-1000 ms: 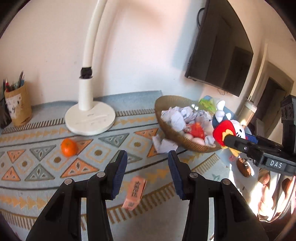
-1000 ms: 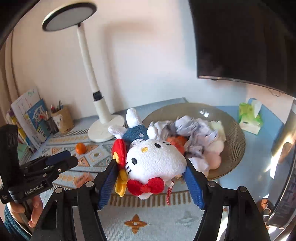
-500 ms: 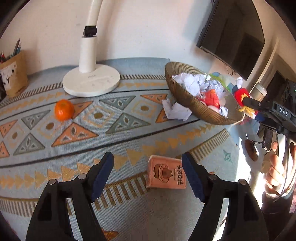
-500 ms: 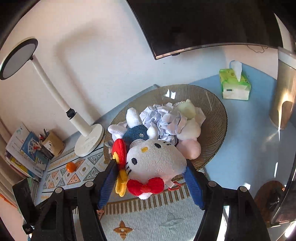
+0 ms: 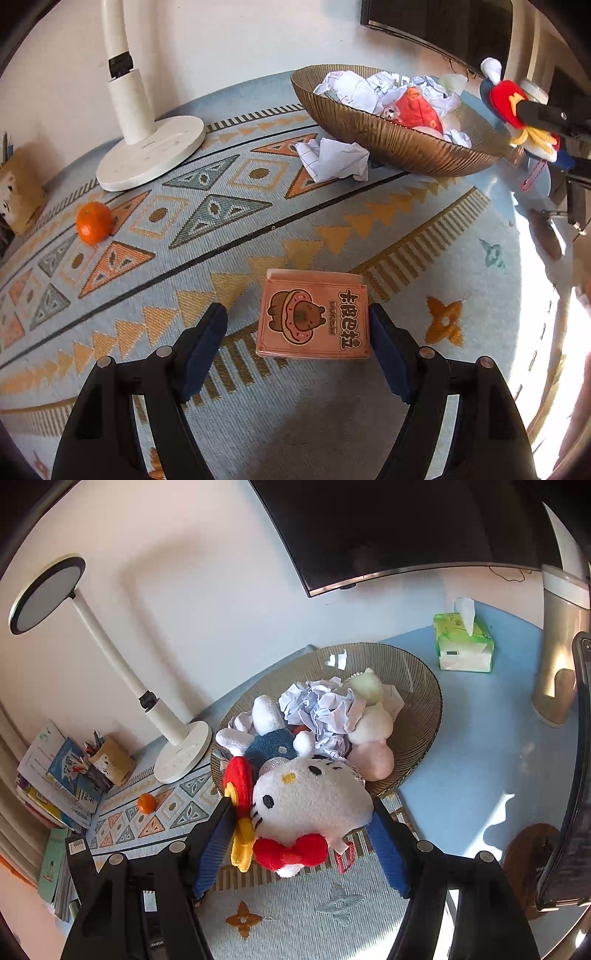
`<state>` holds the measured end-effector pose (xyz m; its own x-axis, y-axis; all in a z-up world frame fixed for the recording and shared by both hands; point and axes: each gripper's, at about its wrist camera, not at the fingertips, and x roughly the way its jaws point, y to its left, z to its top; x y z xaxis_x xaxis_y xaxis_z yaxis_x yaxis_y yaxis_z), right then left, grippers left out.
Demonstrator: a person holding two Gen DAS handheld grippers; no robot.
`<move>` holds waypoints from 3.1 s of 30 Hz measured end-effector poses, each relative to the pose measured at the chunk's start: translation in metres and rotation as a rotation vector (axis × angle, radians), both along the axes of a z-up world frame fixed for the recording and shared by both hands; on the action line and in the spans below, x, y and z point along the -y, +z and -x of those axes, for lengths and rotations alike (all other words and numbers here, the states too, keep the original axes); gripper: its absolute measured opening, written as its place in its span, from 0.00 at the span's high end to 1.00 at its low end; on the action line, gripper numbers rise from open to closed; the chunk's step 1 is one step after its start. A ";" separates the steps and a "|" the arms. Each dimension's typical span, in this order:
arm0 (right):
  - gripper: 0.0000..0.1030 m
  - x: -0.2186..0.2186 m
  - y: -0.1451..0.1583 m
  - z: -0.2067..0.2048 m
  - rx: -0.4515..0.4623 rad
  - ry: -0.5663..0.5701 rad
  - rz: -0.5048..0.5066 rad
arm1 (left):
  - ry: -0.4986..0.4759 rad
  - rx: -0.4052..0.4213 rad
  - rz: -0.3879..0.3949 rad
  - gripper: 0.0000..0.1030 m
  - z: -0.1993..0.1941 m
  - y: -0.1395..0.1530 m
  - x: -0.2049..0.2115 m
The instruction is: Organize objects
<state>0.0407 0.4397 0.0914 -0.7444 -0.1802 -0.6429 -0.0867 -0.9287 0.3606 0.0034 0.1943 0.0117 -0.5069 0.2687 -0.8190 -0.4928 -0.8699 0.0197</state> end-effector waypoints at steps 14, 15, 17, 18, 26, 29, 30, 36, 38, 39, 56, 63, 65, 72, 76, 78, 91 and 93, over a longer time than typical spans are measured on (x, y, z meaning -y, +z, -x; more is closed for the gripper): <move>0.32 0.003 0.002 0.009 -0.033 0.019 0.020 | 0.057 0.078 -0.154 0.25 -0.001 0.015 0.072; 0.33 0.002 0.004 0.009 -0.036 0.014 0.015 | 0.060 0.089 -0.139 0.25 0.003 0.012 0.063; 0.33 -0.002 0.007 0.010 -0.042 0.004 0.009 | 0.075 0.103 -0.092 0.25 0.013 0.003 0.046; 0.33 -0.005 0.008 0.010 -0.044 -0.003 0.007 | 0.097 0.054 -0.061 0.33 0.011 0.003 0.040; 0.32 -0.033 0.044 0.036 -0.130 -0.104 0.006 | 0.088 -0.014 -0.117 0.63 0.027 0.033 0.029; 0.33 -0.047 0.056 0.063 -0.122 -0.179 0.017 | 0.039 -0.068 -0.218 0.63 0.051 0.075 0.004; 0.33 -0.052 0.057 0.073 -0.119 -0.195 0.035 | 0.017 -0.090 -0.250 0.63 0.061 0.089 -0.008; 0.31 -0.065 0.052 0.126 -0.078 -0.233 0.033 | -0.071 -0.158 -0.338 0.62 0.124 0.119 -0.084; 0.24 -0.067 0.045 0.144 -0.038 -0.229 0.008 | -0.083 -0.183 -0.329 0.57 0.138 0.117 -0.104; 0.23 -0.068 0.041 0.151 -0.009 -0.225 0.002 | -0.095 -0.168 -0.329 0.43 0.144 0.114 -0.110; 0.23 0.050 0.034 0.016 -0.089 0.165 0.029 | 0.142 -0.229 -0.363 0.12 0.042 0.119 0.092; 0.16 0.126 -0.028 0.007 0.068 0.191 0.050 | 0.293 -0.174 -0.366 0.04 0.026 0.088 0.175; 0.16 0.135 -0.042 0.013 0.078 0.129 0.026 | 0.308 -0.132 -0.360 0.04 0.030 0.079 0.185; 0.16 0.132 -0.070 0.040 0.152 -0.003 0.056 | 0.113 -0.035 -0.095 0.08 0.030 0.079 0.173; 0.16 0.132 -0.071 0.042 0.146 -0.041 0.047 | 0.038 -0.169 0.036 0.07 -0.005 0.125 0.200; 0.16 0.132 -0.071 0.046 0.139 -0.078 0.046 | 0.063 -0.202 0.058 0.06 -0.011 0.142 0.215; 0.16 0.143 -0.085 0.116 0.229 -0.282 -0.015 | 0.101 -0.026 -0.155 0.07 0.108 0.019 0.150; 0.16 0.146 -0.085 0.123 0.219 -0.322 -0.042 | 0.117 -0.014 -0.177 0.07 0.120 0.014 0.148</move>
<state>-0.0825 0.2934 0.0064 -0.6030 0.0695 -0.7947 -0.4465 -0.8550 0.2639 -0.1161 0.0467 0.0254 -0.5545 0.3460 -0.7569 -0.3888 -0.9118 -0.1320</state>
